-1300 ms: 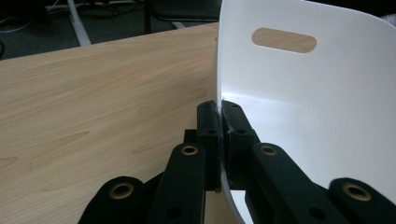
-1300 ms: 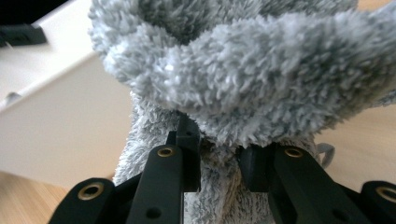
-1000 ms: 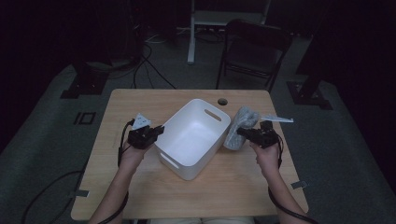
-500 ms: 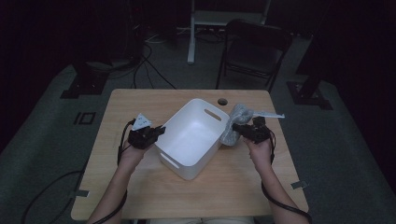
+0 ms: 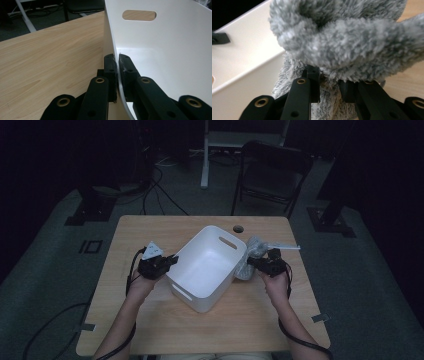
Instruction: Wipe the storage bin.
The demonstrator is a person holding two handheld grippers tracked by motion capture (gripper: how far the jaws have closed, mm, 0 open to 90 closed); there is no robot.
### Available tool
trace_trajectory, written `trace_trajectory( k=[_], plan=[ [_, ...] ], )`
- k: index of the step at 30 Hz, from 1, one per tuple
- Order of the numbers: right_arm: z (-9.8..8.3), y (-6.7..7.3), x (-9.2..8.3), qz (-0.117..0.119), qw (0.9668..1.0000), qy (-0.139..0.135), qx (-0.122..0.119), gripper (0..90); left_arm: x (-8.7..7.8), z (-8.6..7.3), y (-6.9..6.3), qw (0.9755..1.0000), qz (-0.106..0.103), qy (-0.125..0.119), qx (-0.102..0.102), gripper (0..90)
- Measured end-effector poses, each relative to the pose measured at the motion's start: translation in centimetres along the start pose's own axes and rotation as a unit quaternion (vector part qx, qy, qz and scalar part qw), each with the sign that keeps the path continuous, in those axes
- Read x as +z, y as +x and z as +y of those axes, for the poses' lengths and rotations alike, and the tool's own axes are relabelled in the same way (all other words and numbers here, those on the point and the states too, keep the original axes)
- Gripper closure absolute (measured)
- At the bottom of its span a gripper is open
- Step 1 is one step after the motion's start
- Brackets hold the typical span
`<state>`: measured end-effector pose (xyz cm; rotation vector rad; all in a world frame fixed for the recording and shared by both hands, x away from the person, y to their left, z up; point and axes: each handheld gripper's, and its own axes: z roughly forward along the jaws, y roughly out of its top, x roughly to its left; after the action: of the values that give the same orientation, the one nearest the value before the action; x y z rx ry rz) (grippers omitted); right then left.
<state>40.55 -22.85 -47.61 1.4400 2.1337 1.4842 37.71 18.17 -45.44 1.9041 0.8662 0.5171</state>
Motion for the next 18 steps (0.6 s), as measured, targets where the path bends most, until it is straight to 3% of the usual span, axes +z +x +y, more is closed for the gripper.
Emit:
trace_trajectory(
  k=[10,13,18],
  plan=[
    [-0.7,-0.5,0.7,-0.001,0.9999,0.013,0.002,73.4,0.1,0.0,0.0,1.0000,-0.002,-0.003,-0.001,85.5],
    [-0.9,-0.6,1.0,-0.003,0.9999,0.016,0.004,73.4,0.1,0.0,-0.1,0.9999,-0.001,-0.003,0.011,85.2],
    [-1.3,-0.8,1.4,-0.005,0.9997,0.020,0.009,73.5,0.1,-0.1,-0.1,0.9999,-0.005,-0.007,0.007,84.7]
  ],
)
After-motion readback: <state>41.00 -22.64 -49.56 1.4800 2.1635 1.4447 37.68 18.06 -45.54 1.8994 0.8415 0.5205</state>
